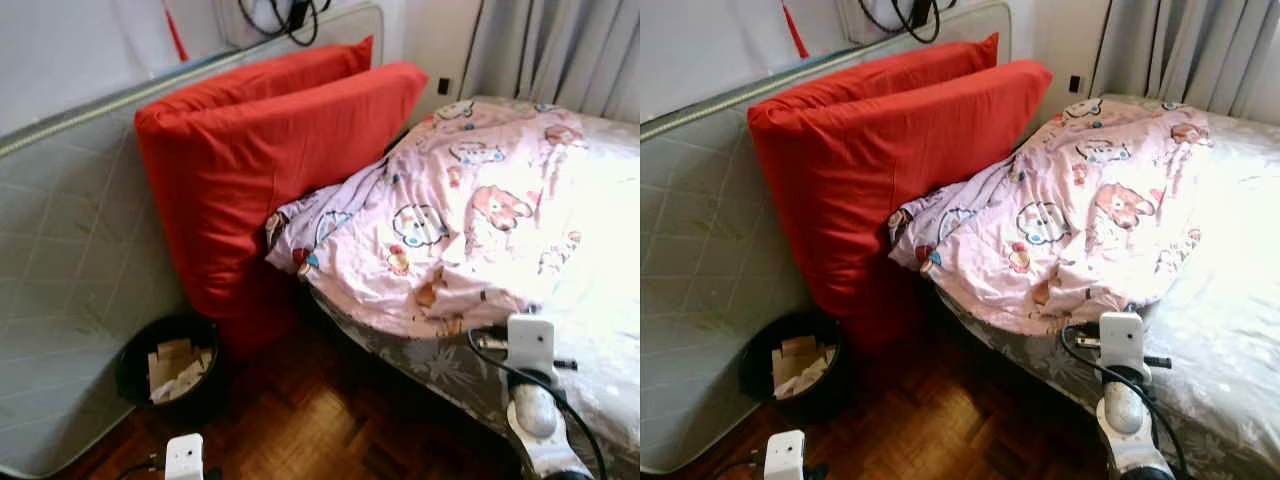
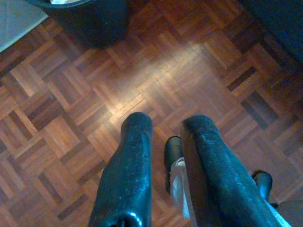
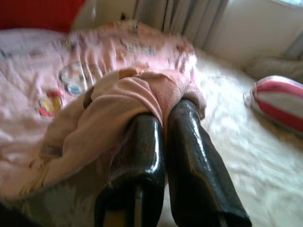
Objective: Clean up the room
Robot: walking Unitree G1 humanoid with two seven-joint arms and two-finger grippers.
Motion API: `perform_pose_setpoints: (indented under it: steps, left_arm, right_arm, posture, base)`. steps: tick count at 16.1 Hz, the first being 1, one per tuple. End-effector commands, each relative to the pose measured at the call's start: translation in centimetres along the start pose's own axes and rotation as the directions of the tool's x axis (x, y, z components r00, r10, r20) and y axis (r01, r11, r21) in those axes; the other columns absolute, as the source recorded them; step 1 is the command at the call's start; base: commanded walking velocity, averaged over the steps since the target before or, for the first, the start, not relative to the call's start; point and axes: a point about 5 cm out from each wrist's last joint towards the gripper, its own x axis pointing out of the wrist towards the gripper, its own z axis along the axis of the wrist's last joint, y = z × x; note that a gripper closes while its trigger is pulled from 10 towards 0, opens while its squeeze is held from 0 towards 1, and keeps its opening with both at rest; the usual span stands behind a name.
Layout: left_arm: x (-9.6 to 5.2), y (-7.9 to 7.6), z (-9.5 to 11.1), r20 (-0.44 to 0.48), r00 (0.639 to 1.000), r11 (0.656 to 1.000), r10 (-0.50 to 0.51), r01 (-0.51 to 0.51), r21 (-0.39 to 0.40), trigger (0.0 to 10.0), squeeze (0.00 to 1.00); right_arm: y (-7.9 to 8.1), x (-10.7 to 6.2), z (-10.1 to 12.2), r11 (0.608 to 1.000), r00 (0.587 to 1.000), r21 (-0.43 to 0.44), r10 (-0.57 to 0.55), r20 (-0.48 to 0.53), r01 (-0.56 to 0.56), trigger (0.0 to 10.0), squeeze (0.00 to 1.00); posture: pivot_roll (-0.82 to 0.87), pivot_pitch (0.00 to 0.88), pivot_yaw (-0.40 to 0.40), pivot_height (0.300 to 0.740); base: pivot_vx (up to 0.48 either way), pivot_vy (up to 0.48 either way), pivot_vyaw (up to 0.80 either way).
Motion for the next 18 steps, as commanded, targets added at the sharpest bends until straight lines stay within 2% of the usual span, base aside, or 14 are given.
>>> perform_pose_setpoints:
  steps: [1, 3, 5, 6, 8, 10, 11, 12, 13, 14, 15, 16, 17, 18]
  left_arm:
    - [0.0, 0.3, -0.2, -0.017, 1.0, 1.0, 0.0, 0.0, 0.022, 10.0, 0.0]
    - [0.0, 0.2, -0.1, -0.013, 1.0, 1.0, 0.0, 0.001, 0.026, 10.0, 0.0]
    - [0.0, 0.2, -0.1, -0.011, 1.0, 1.0, 0.0, 0.001, 0.028, 10.0, 0.0]
    - [0.0, 0.2, -0.1, -0.012, 1.0, 1.0, -0.002, 0.002, 0.031, 10.0, 0.0]
    - [0.0, 0.1, -0.1, -0.013, 1.0, 0.999, -0.003, 0.003, 0.032, 10.0, 0.0]
    - [0.0, 0.0, -0.1, -0.014, 1.0, 1.0, -0.003, 0.004, 0.029, 10.0, 0.0]
    - [0.0, 0.0, -0.2, -0.015, 1.0, 1.0, -0.002, 0.002, 0.026, 10.0, 0.0]
    - [0.0, 0.1, -0.2, -0.015, 1.0, 1.0, -0.001, 0.002, 0.026, 10.0, 0.0]
    - [0.0, 0.2, -0.2, -0.015, 1.0, 0.999, 0.0, 0.001, 0.033, 10.0, 0.0]
    - [0.0, 0.3, -0.1, -0.013, 1.0, 0.999, 0.002, -0.001, 0.033, 10.0, 0.0]
    - [0.0, 0.3, -0.1, -0.011, 1.0, 0.999, 0.002, -0.001, 0.033, 10.0, 0.0]
    - [0.0, 0.3, -0.1, -0.011, 1.0, 0.999, 0.001, -0.001, 0.033, 10.0, 0.0]
    - [0.0, 0.3, 0.0, -0.009, 1.0, 1.0, 0.002, -0.001, 0.031, 10.0, 0.0]
    - [0.0, 0.3, 0.0, -0.007, 1.0, 1.0, 0.002, -0.002, 0.029, 10.0, 0.0]
  right_arm:
    - [0.2, -0.4, -0.6, 1.0, 1.0, 0.016, -0.007, -0.029, 0.007, 10.0, 0.0]
    - [0.6, -0.6, 0.4, 0.998, 0.997, -0.055, 0.04, 0.071, -0.036, 10.0, 0.0]
    - [-0.1, -0.2, 2.4, 0.993, 0.979, -0.105, -0.024, 0.203, 0.046, 10.0, 0.0]
    - [-1.0, 0.4, 4.6, 0.976, 0.94, -0.168, -0.076, 0.332, 0.138, 10.0, 0.0]
    - [-1.1, 0.4, 5.3, 0.973, 0.928, -0.183, -0.067, 0.367, 0.142, 10.0, 0.0]
    - [-0.7, 0.3, 3.7, 0.981, 0.96, -0.163, -0.06, 0.274, 0.108, 10.0, 0.0]
    - [-0.5, -0.1, 1.6, 0.987, 0.989, -0.131, -0.073, 0.129, 0.09, 10.0, 0.0]
    - [-0.4, -0.4, 0.8, 0.989, 0.994, -0.118, -0.08, 0.08, 0.089, 10.0, 0.0]
    - [0.0, -1.0, -1.2, 0.996, 0.996, -0.072, -0.053, -0.074, 0.047, 10.0, 0.0]
    - [0.3, -1.6, -2.9, 0.996, 0.982, -0.085, -0.018, -0.189, 0.002, 10.0, 0.0]
    - [1.3, -3.3, -5.6, 0.991, 0.928, -0.073, 0.073, -0.366, -0.107, 10.0, 0.0]
    - [1.4, -3.7, -6.2, 0.99, 0.91, -0.069, 0.085, -0.406, -0.123, 10.0, 0.0]
    - [1.7, -5.1, -7.7, 0.984, 0.864, -0.058, 0.121, -0.489, -0.17, 10.0, 0.0]
    - [1.9, -5.8, -8.4, 0.976, 0.833, -0.069, 0.137, -0.536, -0.205, 10.0, 0.0]
  posture:
    - [-0.05, 0.0, 0.068, 0.74]
    - [-0.05, 0.0, 0.069, 0.74]
    - [-0.05, 0.0, 0.07, 0.74]
    - [-0.06, 0.0, 0.07, 0.74]
    - [-0.06, 0.0, 0.067, 0.74]
    - [-0.05, 0.0, 0.061, 0.74]
    - [-0.05, 0.0, 0.058, 0.74]
    - [-0.05, 0.0, 0.058, 0.74]
    - [-0.05, 0.0, 0.058, 0.74]
    - [-0.06, 0.0, 0.061, 0.74]
    - [-0.06, 0.0, 0.064, 0.74]
    - [-0.06, 0.0, 0.064, 0.74]
    - [-0.05, 0.0, 0.062, 0.74]
    - [-0.05, 0.0, 0.062, 0.74]
  base:
    - [0.0, 0.0, 0.0]
    - [0.0, 0.0, 0.0]
    - [0.0, 0.0, 0.0]
    - [0.0, 0.0, 0.0]
    - [0.0, 0.0, 0.0]
    - [0.0, 0.0, 0.0]
    - [0.0, 0.0, 0.0]
    - [0.0, 0.0, 0.0]
    - [0.0, 0.0, 0.0]
    - [0.0, 0.0, 0.0]
    - [0.0, 0.0, 0.0]
    - [0.0, 0.0, 0.0]
    - [0.0, 0.0, 0.0]
    - [0.0, 0.0, 0.0]
